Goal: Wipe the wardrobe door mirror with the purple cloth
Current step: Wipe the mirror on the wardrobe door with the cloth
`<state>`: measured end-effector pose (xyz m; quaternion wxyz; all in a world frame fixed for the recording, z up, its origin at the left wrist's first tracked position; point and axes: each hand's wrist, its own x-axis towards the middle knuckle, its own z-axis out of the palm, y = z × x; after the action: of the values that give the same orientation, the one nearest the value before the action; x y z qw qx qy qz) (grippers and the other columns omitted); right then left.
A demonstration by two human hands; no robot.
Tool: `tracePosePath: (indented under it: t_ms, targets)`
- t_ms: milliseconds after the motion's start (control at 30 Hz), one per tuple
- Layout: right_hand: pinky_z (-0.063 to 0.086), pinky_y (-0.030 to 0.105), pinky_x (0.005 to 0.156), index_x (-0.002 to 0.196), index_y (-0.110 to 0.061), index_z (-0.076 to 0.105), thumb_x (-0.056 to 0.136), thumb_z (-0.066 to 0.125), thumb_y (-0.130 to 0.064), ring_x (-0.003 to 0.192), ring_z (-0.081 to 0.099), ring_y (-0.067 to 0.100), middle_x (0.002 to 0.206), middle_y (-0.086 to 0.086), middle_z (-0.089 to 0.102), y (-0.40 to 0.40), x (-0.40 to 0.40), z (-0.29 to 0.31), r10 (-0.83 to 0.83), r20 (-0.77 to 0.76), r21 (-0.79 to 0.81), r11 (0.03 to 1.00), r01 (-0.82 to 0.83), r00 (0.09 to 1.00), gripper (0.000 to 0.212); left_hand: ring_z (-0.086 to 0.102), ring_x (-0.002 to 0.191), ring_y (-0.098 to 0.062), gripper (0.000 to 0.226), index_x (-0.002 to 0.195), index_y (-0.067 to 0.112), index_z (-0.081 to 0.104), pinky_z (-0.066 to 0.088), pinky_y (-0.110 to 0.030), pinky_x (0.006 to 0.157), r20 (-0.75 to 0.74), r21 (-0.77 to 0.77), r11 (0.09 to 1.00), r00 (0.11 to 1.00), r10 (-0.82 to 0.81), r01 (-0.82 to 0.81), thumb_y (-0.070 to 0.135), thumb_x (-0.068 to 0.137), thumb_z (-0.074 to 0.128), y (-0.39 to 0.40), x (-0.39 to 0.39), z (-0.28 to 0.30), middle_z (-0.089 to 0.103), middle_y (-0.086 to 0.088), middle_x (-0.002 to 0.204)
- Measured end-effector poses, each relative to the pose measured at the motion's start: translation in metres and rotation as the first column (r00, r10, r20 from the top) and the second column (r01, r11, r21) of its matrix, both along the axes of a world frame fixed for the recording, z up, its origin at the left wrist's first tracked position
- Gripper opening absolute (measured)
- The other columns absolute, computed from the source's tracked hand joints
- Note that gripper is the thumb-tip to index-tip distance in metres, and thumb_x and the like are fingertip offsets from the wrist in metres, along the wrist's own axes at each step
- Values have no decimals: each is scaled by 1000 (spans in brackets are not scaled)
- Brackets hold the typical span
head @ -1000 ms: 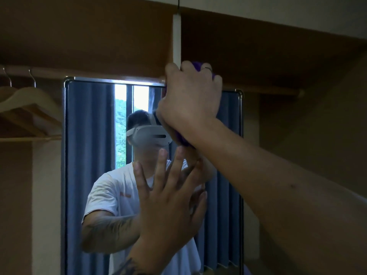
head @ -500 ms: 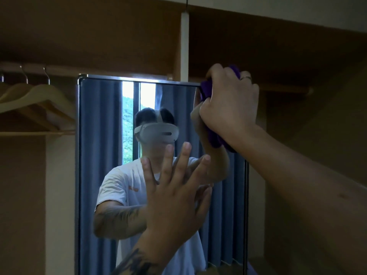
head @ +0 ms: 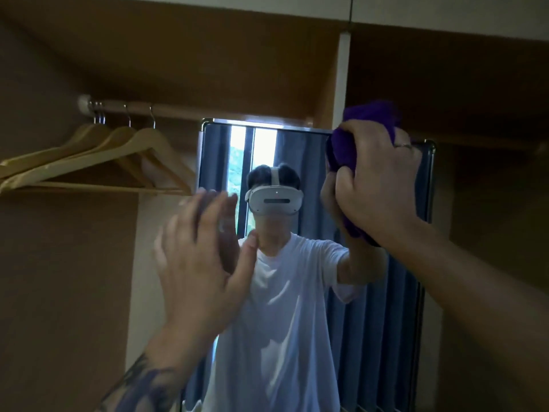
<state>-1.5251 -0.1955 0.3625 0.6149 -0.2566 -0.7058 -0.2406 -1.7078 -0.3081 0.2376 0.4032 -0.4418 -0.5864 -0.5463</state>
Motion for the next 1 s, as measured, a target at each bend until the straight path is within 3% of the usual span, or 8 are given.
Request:
tracePosePath:
  t_ms: [100,200,300,400,533,700,867,1000]
  targets:
    - [38,60,109,142,-18,47,79,65,-8,133,45,36,146,5,52,-11,-22,-15,192,-53,-6,981,-193,980,66,33,146,-13,71,156,31,29,29,-27,116,161,57,980,967,-199,192,56,94,49,-6,-13,7,32,1,159]
    - [43,57,110,152,-16,41,82,68,-12,136,48,33,157,6,45,-30,-55,-23,225,182,44,971,-236,957,75,43,118,25,55,156,31,33,29,9,87,343,213,861,789,-509,463,36,105,52,-1,-8,9,47,12,145]
    - [49,51,107,160,-21,31,89,68,-24,135,52,35,161,4,42,-40,-80,-26,35,540,210,962,-175,841,80,48,86,36,38,146,27,44,35,9,71,409,340,765,646,-644,548,15,110,39,3,2,6,61,45,100]
    - [40,51,111,156,-25,40,96,61,-39,143,45,36,159,2,45,-34,-78,-23,-210,652,381,921,-76,729,65,56,68,27,40,144,16,47,42,4,63,422,440,687,542,-727,579,2,109,34,0,5,9,64,37,70]
    - [15,65,121,154,-28,39,95,53,-51,149,33,41,160,2,43,-8,-37,-13,-377,571,421,897,135,729,65,55,60,24,43,149,7,46,40,5,60,431,425,685,534,-728,591,-1,107,37,4,-4,3,50,22,76]
    - [2,72,120,153,-26,40,95,37,-59,156,13,43,161,6,41,13,23,-14,-434,334,166,901,401,837,67,53,57,23,43,150,11,45,40,4,57,410,363,707,577,-706,607,4,108,40,0,-11,-6,52,36,51]
    - [13,64,123,152,-14,41,103,34,-54,156,11,44,159,15,40,17,14,-29,-263,109,4,964,264,959,63,52,62,-4,43,148,30,49,44,-7,54,397,379,677,550,-735,631,13,108,44,2,-23,-12,55,5,71]
    - [16,63,123,151,-11,46,107,35,-45,153,21,47,155,17,46,-4,-41,-28,-210,108,87,976,201,972,56,50,74,-9,44,148,28,50,46,-11,59,405,395,642,503,-764,657,14,108,46,2,-26,-15,52,6,80]
